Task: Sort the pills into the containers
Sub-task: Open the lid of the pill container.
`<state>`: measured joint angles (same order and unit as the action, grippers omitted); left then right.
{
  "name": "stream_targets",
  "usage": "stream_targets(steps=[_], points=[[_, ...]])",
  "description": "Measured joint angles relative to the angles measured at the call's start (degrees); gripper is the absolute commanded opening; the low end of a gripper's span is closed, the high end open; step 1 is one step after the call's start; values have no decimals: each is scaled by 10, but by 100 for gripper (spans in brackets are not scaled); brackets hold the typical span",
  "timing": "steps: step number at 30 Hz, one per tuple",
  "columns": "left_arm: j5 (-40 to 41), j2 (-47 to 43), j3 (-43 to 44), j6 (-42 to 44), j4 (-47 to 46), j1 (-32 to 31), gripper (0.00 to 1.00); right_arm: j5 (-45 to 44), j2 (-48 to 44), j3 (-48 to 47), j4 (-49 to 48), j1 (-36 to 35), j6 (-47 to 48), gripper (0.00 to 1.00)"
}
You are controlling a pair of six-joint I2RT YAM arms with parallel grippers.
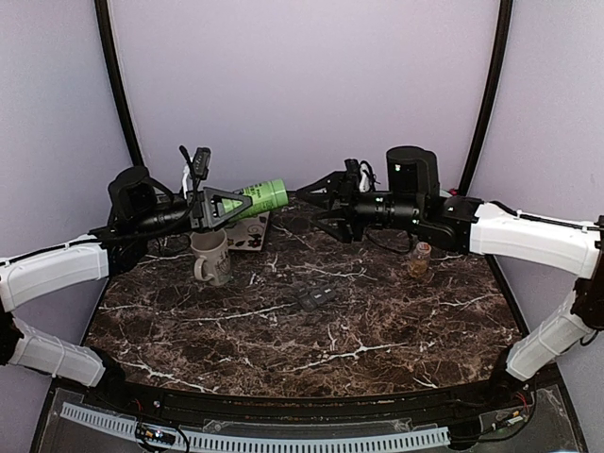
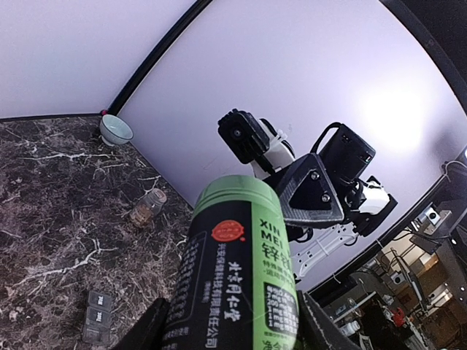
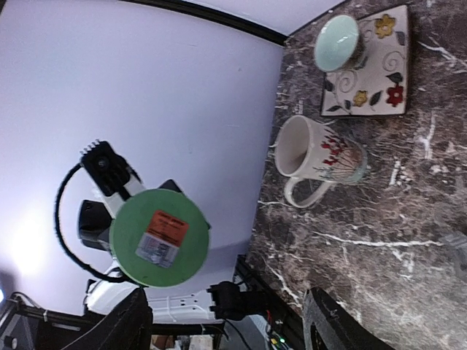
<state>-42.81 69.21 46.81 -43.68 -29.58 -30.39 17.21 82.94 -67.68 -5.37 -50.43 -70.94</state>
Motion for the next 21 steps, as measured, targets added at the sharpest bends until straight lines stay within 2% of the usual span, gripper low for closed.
stream_targets(steps=[3,7,11,16,21], points=[[13,-10,-1,11,20,0,0,-26,14,-41,94,7,63,65],[27,-45,-7,22,41,0,0,-90,43,-108,229,19,189,64],[35,-82,-12,30,62,0,0,-137,74,-123,322,22,305,64],[43,-106,-13,37,83,0,0,-165,142,-137,401,20,418,66],[48,-114,-13,41,104,0,0,-171,192,-144,439,12,485,68]])
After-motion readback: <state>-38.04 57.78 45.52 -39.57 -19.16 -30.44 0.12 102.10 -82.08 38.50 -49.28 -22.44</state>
